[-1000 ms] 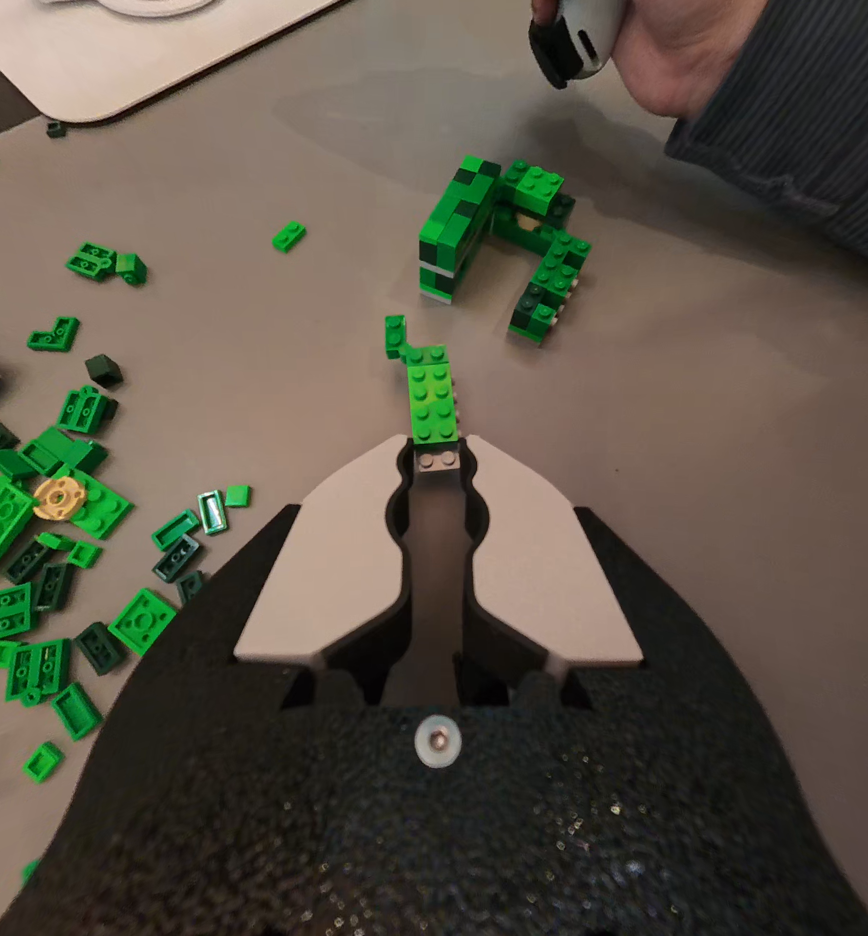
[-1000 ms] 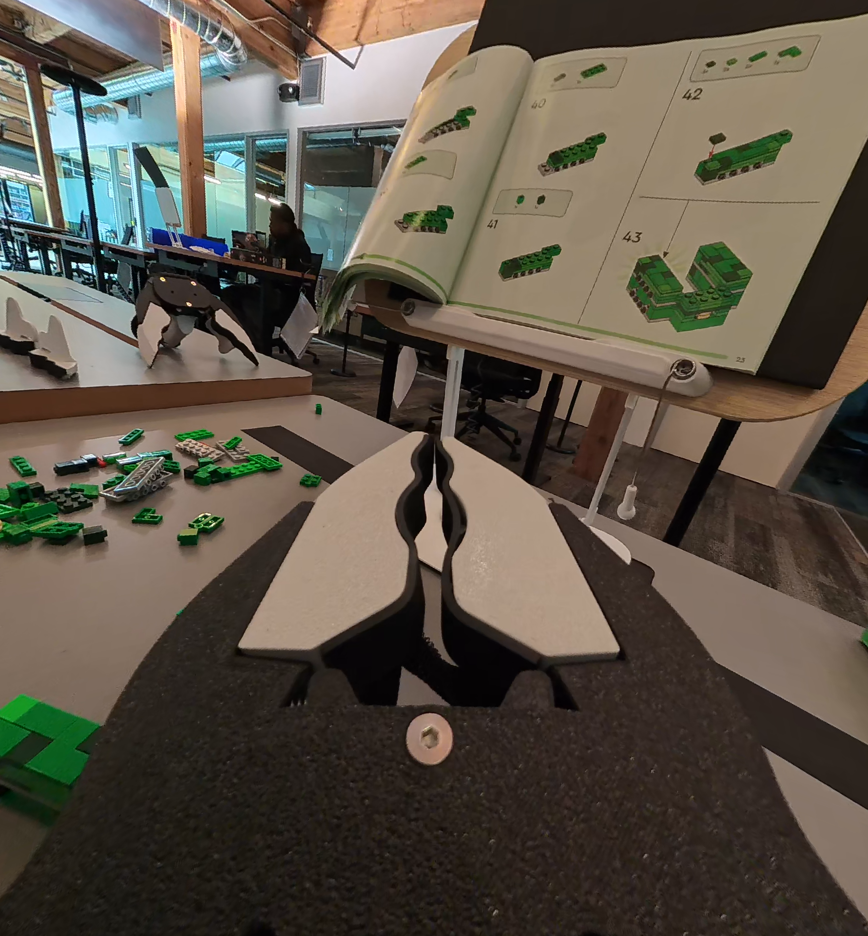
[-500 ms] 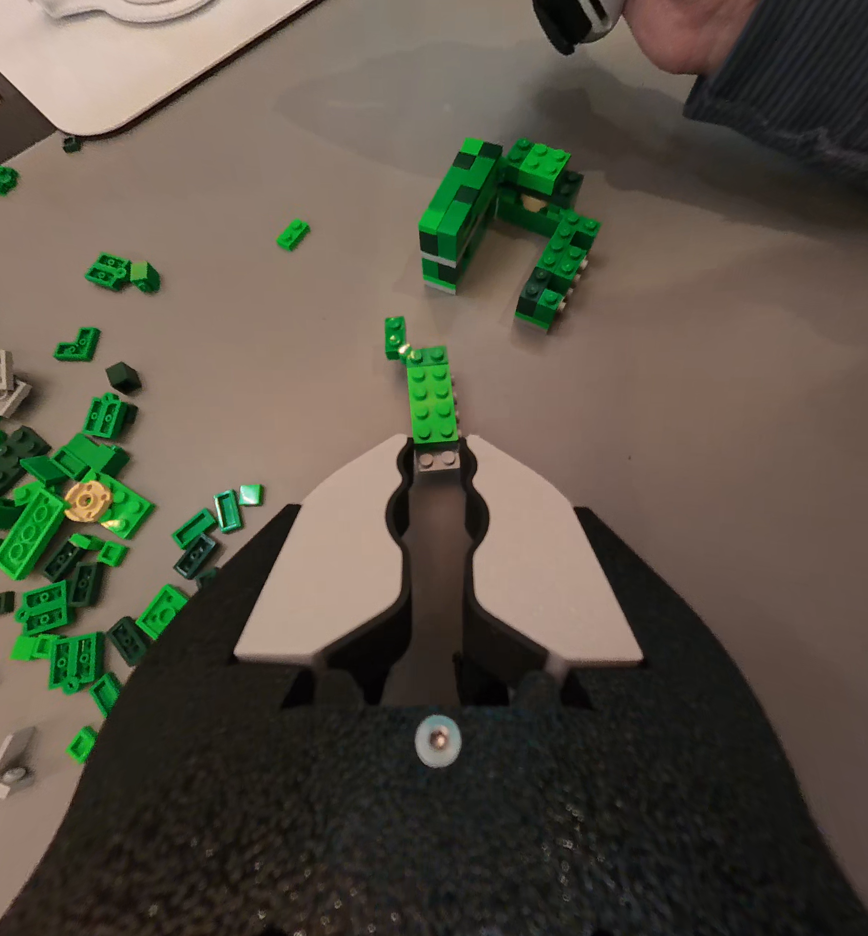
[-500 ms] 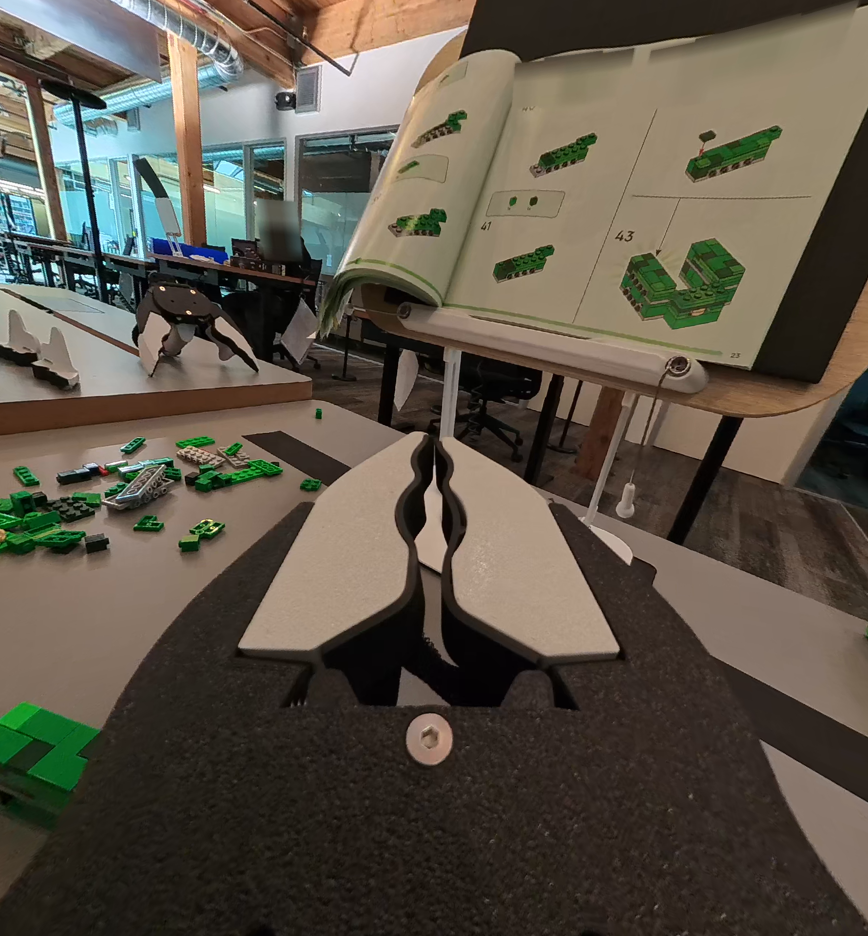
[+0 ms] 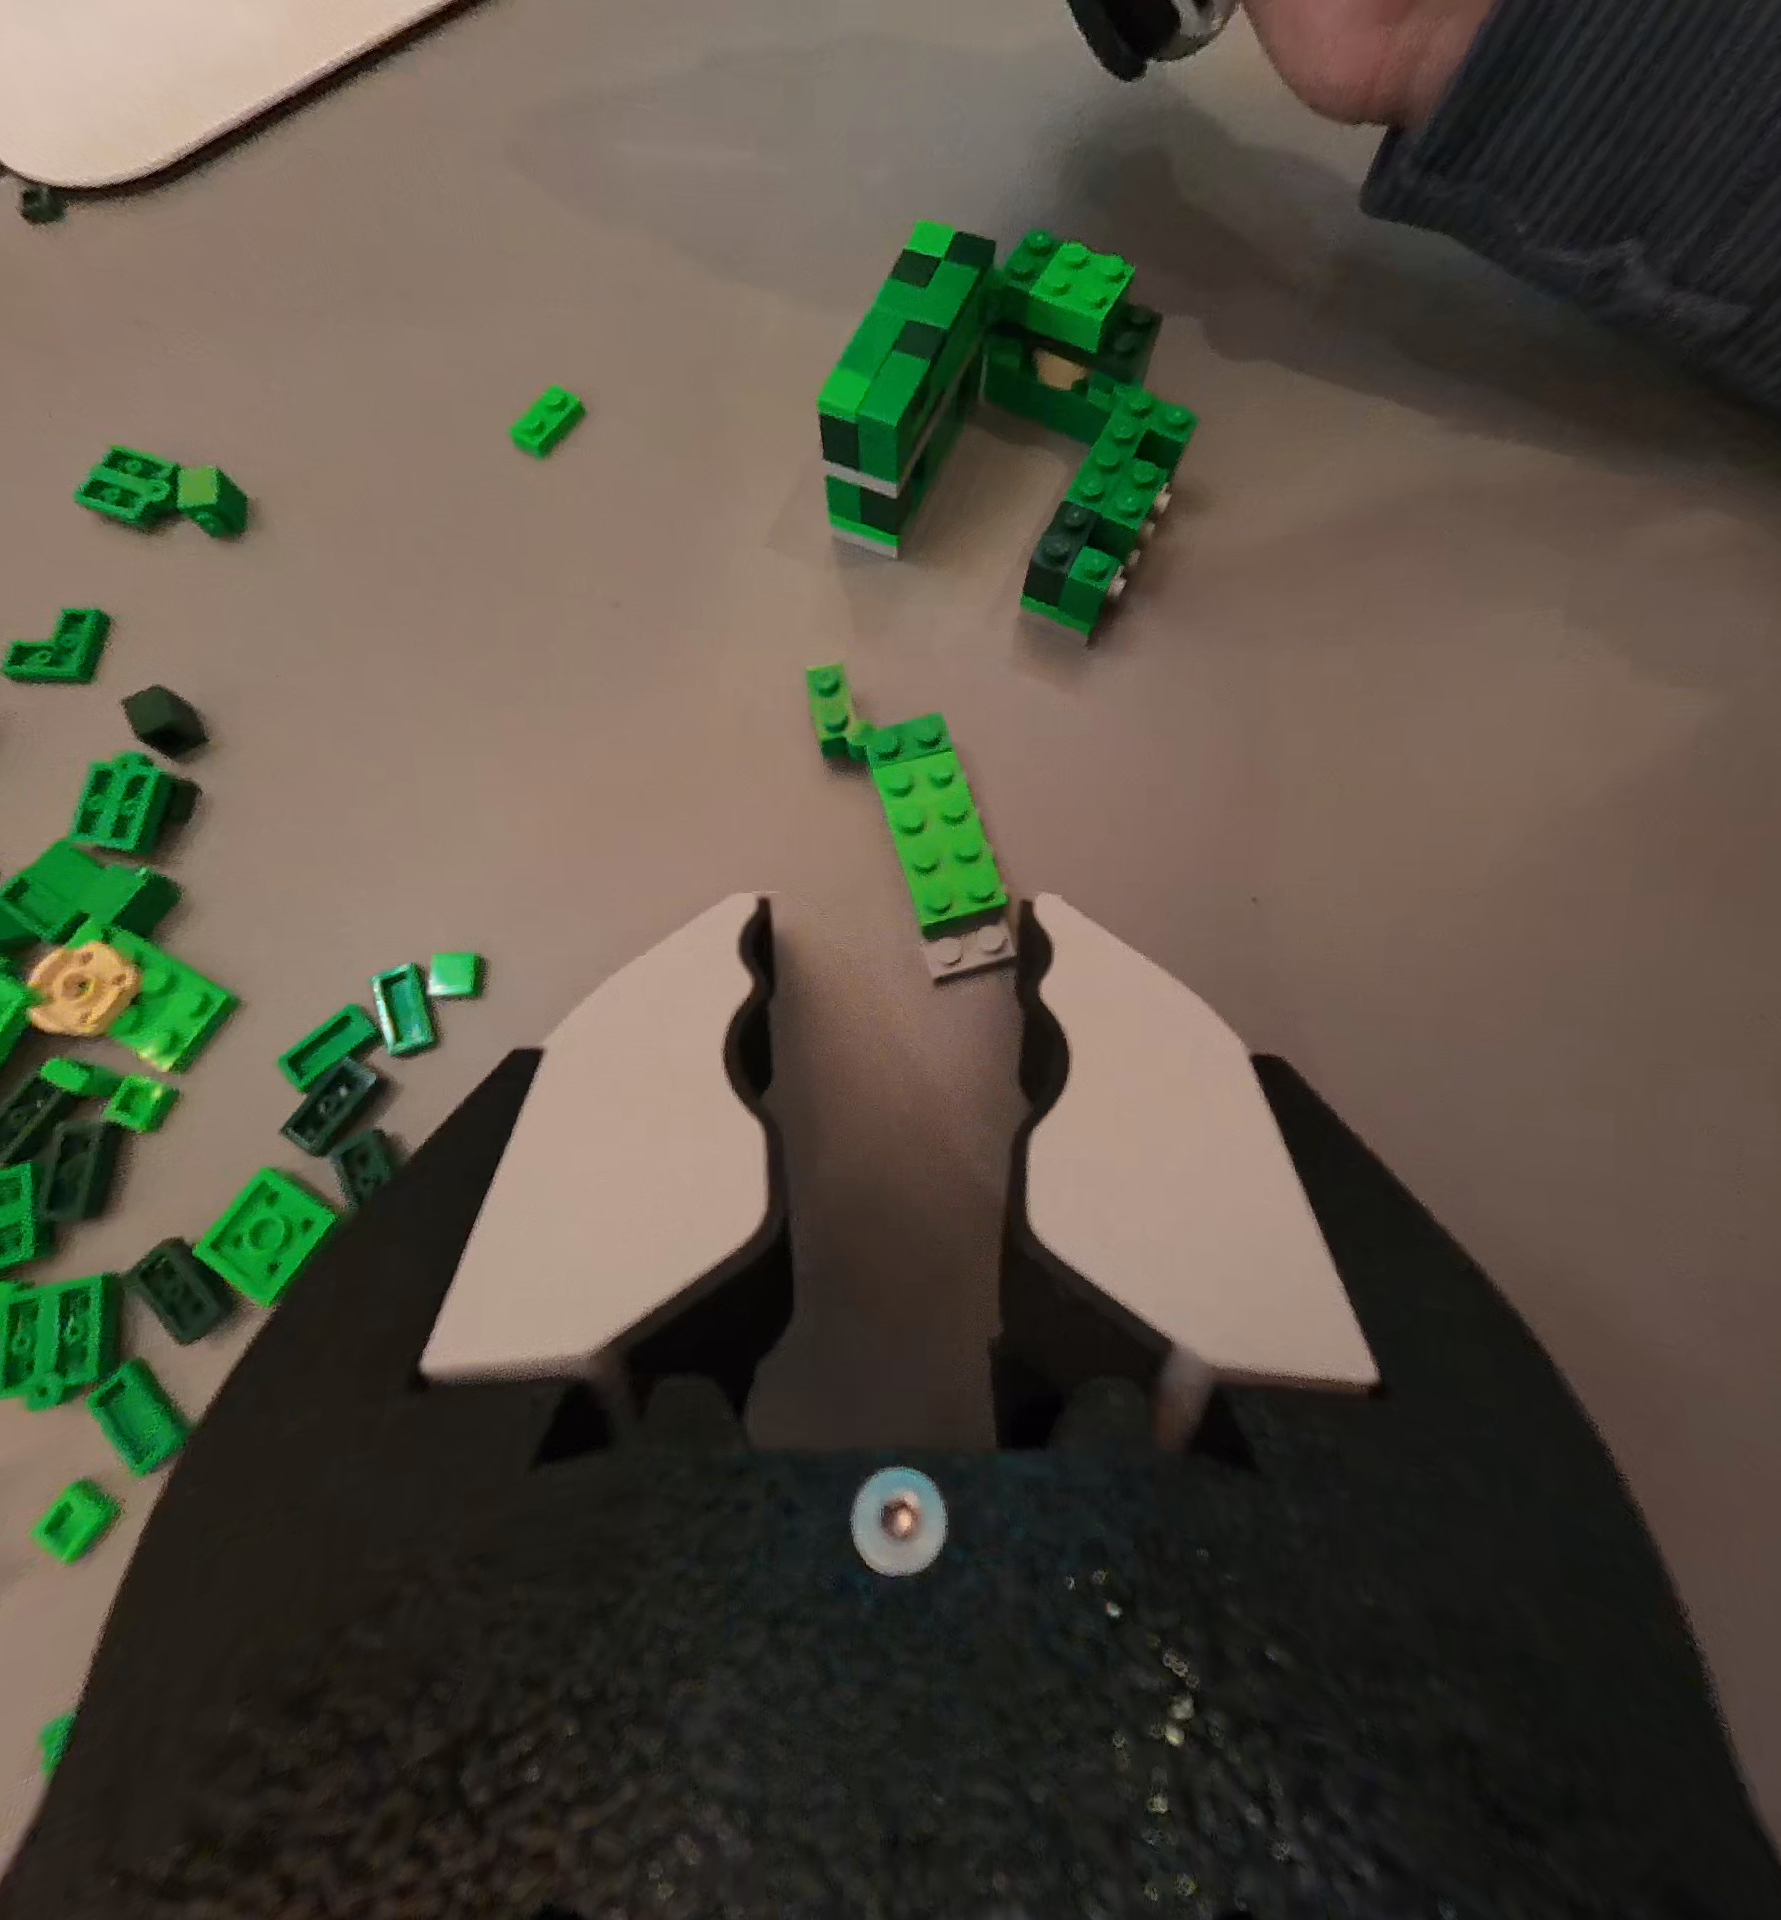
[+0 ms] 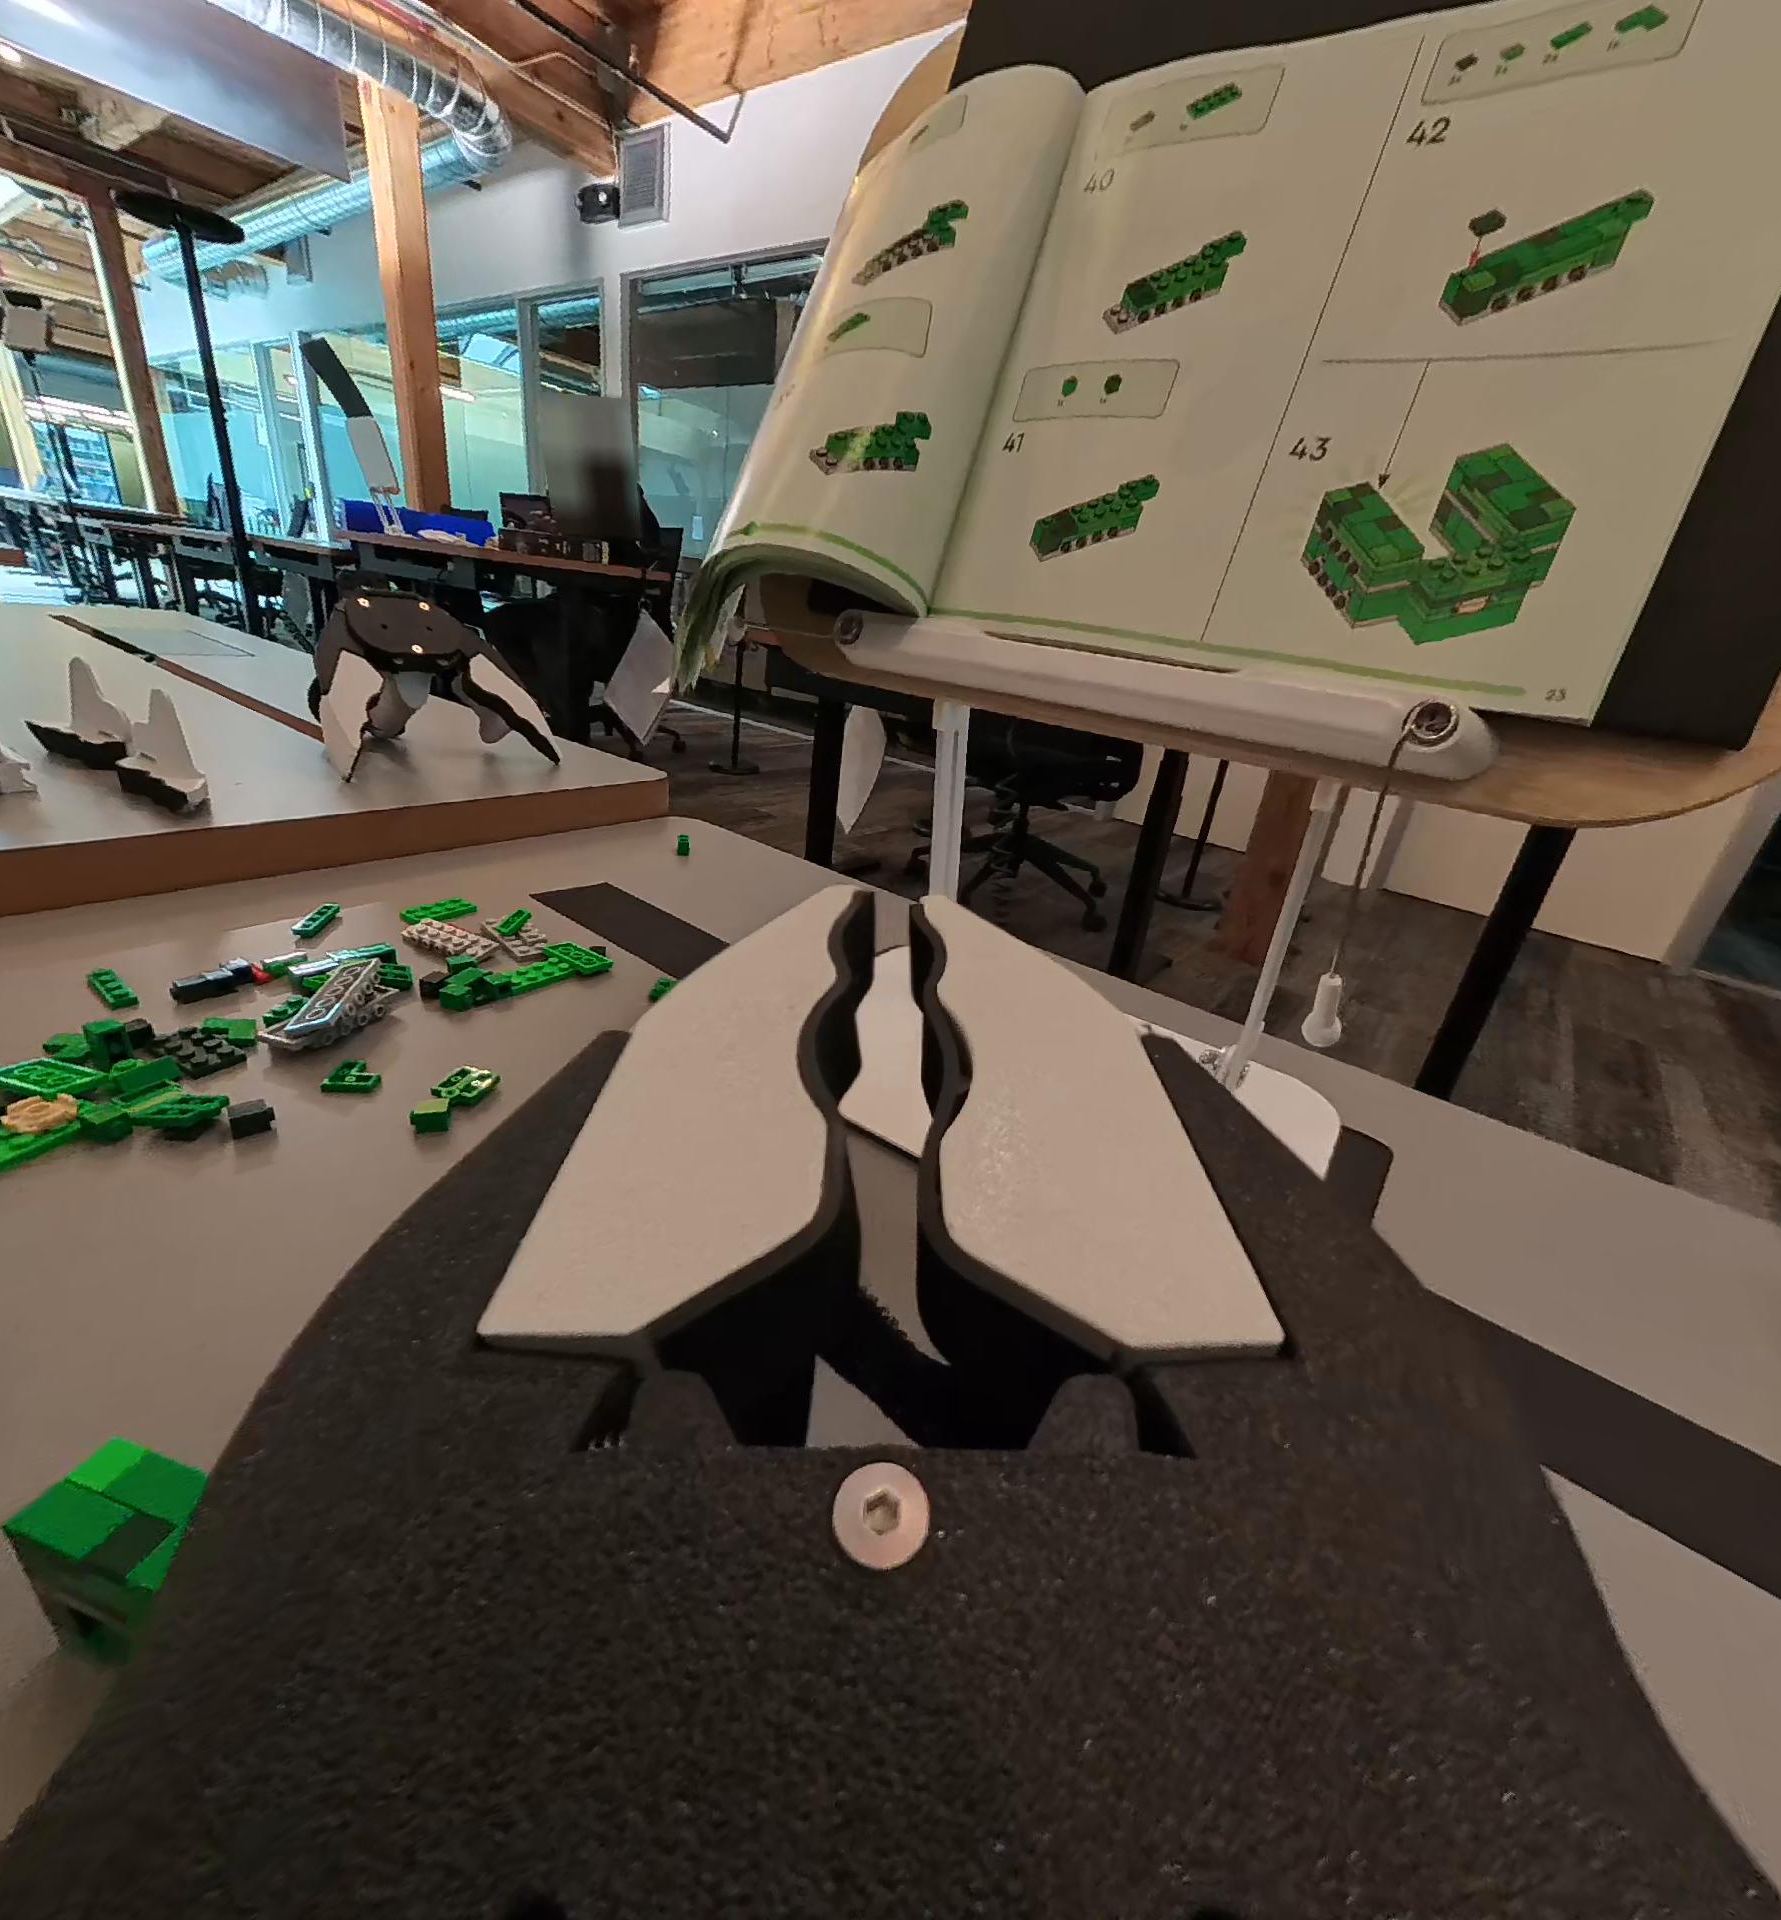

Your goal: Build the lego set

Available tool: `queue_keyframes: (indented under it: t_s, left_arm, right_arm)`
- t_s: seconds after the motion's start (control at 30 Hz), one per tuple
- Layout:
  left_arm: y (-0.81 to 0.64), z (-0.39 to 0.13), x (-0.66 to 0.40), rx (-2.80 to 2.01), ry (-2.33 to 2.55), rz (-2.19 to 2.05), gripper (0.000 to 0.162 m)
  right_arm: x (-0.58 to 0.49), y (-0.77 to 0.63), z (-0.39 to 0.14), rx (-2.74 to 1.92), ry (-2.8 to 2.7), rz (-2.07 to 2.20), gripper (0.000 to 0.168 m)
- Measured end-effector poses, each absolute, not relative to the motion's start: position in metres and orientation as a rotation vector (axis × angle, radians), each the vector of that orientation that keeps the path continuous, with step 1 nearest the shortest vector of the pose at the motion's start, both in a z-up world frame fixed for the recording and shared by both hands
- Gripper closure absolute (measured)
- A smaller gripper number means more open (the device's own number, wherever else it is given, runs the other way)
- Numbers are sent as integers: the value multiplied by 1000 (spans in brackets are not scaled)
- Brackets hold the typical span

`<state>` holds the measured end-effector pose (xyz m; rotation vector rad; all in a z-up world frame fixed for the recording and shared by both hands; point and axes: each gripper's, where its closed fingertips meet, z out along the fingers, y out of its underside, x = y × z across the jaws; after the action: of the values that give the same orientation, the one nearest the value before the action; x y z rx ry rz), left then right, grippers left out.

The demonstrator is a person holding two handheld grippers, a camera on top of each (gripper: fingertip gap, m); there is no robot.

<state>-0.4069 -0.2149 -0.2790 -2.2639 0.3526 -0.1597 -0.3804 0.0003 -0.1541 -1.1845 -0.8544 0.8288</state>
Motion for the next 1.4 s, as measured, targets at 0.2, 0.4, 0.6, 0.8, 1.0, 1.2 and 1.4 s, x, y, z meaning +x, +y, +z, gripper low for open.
queue_keyframes:
  t_s: [0.2, 0.4, 0.6, 0.8, 1.0, 1.2, 1.4]
  left_arm:
    - [-249, -249, -438, -2148, 272, 31, 122]
    - [-289, -247, -497, -2301, 322, 76, 119]
    - [-250, -233, -531, -2313, 702, 98, 128]
    - [-218, -255, -560, -2474, 992, 177, 146]
    - [-202, -272, -571, -2556, 1082, 153, 144]
    - [-197, -281, -571, -2629, 1111, 72, 139]
    - [-199, -284, -568, -2751, 1080, -37, 148]
  right_arm:
    - [-374, 3, -158, -1148, -870, 702, 160]
    - [-368, 2, -164, -1054, -894, 488, 160]
    - [-370, -2, -172, -1060, -923, 457, 160]
    - [-371, 0, -176, -1065, -948, 415, 160]
    - [-374, -1, -178, -1062, -967, 411, 160]
    - [-374, -1, -178, -1064, -963, 428, 160]
    - [-375, -1, -178, -1066, -963, 447, 160]
